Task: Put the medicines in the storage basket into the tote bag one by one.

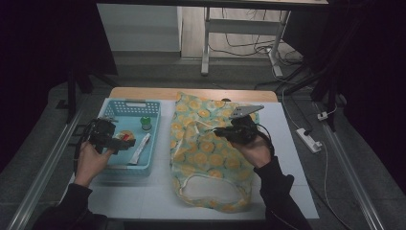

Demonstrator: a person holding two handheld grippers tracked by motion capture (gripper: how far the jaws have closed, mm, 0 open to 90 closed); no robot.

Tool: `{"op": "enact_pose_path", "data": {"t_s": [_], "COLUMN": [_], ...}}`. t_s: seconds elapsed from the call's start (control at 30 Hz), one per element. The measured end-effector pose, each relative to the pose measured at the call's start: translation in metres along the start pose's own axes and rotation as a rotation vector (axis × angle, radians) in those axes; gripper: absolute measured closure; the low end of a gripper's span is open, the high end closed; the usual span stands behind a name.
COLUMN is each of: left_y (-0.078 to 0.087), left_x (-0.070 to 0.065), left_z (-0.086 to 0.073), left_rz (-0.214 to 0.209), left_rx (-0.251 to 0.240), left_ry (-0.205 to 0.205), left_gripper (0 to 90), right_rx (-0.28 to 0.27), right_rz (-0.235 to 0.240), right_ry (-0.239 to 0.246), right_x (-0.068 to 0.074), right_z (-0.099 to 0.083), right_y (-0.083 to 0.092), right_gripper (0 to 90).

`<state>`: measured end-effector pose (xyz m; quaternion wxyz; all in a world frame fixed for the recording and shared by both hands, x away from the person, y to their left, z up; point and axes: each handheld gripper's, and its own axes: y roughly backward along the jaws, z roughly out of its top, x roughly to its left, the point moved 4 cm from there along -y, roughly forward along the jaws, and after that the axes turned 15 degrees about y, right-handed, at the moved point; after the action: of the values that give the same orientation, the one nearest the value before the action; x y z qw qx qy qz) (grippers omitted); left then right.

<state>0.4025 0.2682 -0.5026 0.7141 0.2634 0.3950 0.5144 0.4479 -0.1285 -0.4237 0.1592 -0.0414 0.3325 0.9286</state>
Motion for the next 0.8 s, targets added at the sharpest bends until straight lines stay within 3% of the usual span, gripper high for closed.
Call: {"op": "enact_pose_path", "data": {"t_s": [0.17,0.33,0.5,0.8], "left_y": [-0.006,-0.018,-0.032,-0.052], "left_x": [0.003,0.013,0.022,0.029], "left_z": [0.010,0.015,0.017,0.024], "left_rz": [-0.006,-0.004,0.035,0.038], "left_rx": [0.016,0.031,0.057,0.114], "left_ry": [-0.001,0.024,0.022,0.030], "left_gripper": [0.0,0.0,0.0,0.0], "right_rx": [0.001,-0.001,-0.001,0.003], "right_rz": [0.001,0.002,0.002,0.006], "right_ry": [0.001,0.002,0.001,0.004], "right_x": [0.001,0.001,0.000,0.001], "right_z": [0.000,0.000,0.000,0.000], "right_y": [-0.001,-0.001,-0.001,-0.003], "right_gripper": [90.0,90.0,90.0,90.0]}}
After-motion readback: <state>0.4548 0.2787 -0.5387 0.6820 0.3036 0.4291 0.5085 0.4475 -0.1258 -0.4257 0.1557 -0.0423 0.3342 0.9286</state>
